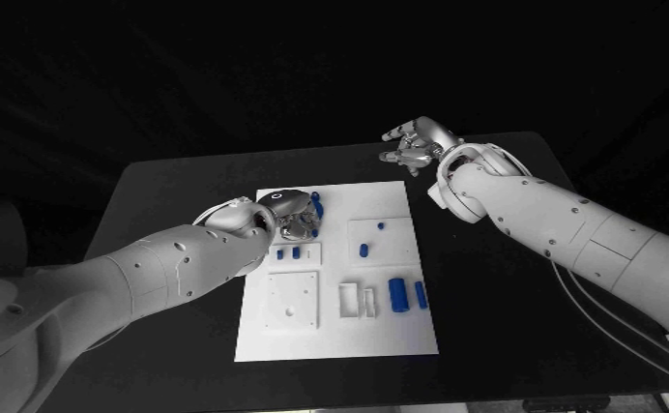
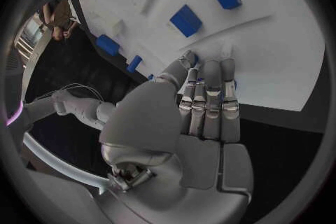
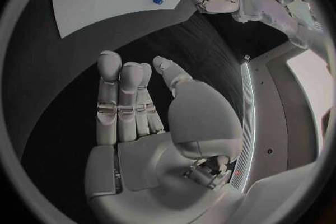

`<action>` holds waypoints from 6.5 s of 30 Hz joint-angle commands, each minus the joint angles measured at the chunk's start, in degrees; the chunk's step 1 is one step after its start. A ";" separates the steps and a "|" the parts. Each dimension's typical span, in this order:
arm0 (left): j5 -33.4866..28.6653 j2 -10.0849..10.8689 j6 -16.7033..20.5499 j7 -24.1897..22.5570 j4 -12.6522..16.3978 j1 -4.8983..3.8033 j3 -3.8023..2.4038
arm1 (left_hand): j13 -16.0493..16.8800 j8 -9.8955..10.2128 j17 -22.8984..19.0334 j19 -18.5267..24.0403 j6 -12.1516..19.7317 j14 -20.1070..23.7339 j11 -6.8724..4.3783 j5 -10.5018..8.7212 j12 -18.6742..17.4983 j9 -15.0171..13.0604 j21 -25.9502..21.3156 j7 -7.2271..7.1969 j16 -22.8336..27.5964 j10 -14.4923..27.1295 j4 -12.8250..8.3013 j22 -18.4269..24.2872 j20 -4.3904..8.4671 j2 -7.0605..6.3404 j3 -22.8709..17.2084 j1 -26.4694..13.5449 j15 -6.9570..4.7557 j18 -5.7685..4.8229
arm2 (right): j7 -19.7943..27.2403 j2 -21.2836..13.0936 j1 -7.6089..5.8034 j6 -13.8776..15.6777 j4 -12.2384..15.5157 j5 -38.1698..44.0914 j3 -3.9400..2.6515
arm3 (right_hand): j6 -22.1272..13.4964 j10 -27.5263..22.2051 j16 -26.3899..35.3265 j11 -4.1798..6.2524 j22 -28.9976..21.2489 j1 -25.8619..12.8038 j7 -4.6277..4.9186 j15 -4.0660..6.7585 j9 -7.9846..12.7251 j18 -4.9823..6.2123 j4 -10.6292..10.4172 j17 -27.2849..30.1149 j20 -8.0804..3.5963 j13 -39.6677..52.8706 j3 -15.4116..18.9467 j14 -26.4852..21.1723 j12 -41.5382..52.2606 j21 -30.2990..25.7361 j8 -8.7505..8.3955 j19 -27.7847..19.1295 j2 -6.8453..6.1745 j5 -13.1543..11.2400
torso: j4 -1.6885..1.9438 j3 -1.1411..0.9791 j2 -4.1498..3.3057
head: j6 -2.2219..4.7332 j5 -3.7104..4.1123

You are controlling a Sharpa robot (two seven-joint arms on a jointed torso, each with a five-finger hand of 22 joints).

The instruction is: Assemble the parts on the task board

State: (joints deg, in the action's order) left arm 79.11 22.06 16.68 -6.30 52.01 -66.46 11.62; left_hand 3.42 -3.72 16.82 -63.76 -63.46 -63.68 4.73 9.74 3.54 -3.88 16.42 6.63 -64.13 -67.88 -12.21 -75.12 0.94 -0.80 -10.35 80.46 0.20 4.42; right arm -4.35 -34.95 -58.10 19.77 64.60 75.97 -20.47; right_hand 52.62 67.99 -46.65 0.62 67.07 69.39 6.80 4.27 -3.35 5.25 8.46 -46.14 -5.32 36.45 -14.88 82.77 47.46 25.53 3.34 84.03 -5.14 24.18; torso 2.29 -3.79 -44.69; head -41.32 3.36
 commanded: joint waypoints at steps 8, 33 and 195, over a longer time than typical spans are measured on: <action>0.13 -0.65 -1.60 -0.45 -0.52 0.79 0.11 | -0.03 0.11 0.23 -0.21 -1.16 -1.57 -0.69 0.07 -0.18 0.06 0.97 -0.15 -0.63 -2.75 0.64 -1.10 0.44 1.15 -0.18 -0.13 -0.52 0.66 | 0.57 0.15 0.02 -0.34 0.11 -0.14 -0.02 | 0.07 -0.31 0.12 -0.07 -0.05 -0.47 0.02 0.35 -0.06 0.79 -0.09 0.09 -0.41 -0.05 -0.14 0.04 0.17 -0.26 0.03 2.52 -0.19 0.10 | 0.02 0.05 0.01 | -0.29 0.22; 0.13 -0.93 -2.99 -0.55 0.40 1.30 0.27 | -0.06 0.16 0.08 -0.54 3.00 -2.23 0.52 -0.24 -0.24 0.29 1.25 -0.08 -0.12 1.30 -0.51 -1.09 -0.03 -0.20 -0.88 -0.39 0.09 1.28 | 0.53 0.28 0.02 -0.44 0.18 -0.16 -0.02 | 0.16 -0.33 0.16 -0.06 -0.22 -0.46 0.01 0.35 -0.06 0.80 -0.08 0.09 -0.41 -0.20 -0.13 0.05 0.27 -0.24 0.04 2.51 -0.19 0.12 | 0.03 0.04 0.05 | -0.51 0.60; -1.85 10.90 1.44 2.48 11.29 -0.67 -4.65 | -0.01 0.13 0.80 -2.53 -3.43 -7.67 -1.57 0.91 -0.16 0.19 5.84 -0.64 -0.79 -4.94 -0.28 -0.93 1.72 1.29 -1.07 1.16 -1.78 1.42 | 0.82 -0.41 0.04 -0.69 -0.28 -0.70 -0.02 | 0.73 -0.46 0.48 -0.04 -1.75 -0.79 -0.02 0.39 -0.09 0.85 -0.17 0.05 -0.43 -1.17 -0.05 0.17 0.90 0.08 0.06 2.43 -0.02 0.37 | 0.10 0.18 0.01 | -0.22 -0.99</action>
State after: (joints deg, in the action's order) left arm 77.80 32.96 18.50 -3.93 63.21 -67.05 7.01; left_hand 3.35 -3.72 17.57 -66.24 -66.52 -70.94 3.30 10.59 3.14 -3.62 22.45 5.82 -65.22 -72.58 -12.46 -74.92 2.37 0.07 -11.85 81.34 -1.72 4.86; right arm -4.01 -35.34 -58.09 19.67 64.19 75.30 -20.47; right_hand 52.89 67.88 -46.43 0.72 65.37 69.17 6.89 4.26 -3.35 5.25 8.46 -46.15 -5.32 35.34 -14.88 82.75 48.12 25.53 3.34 84.03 -5.36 24.18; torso 2.43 -3.63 -44.67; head -41.49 2.46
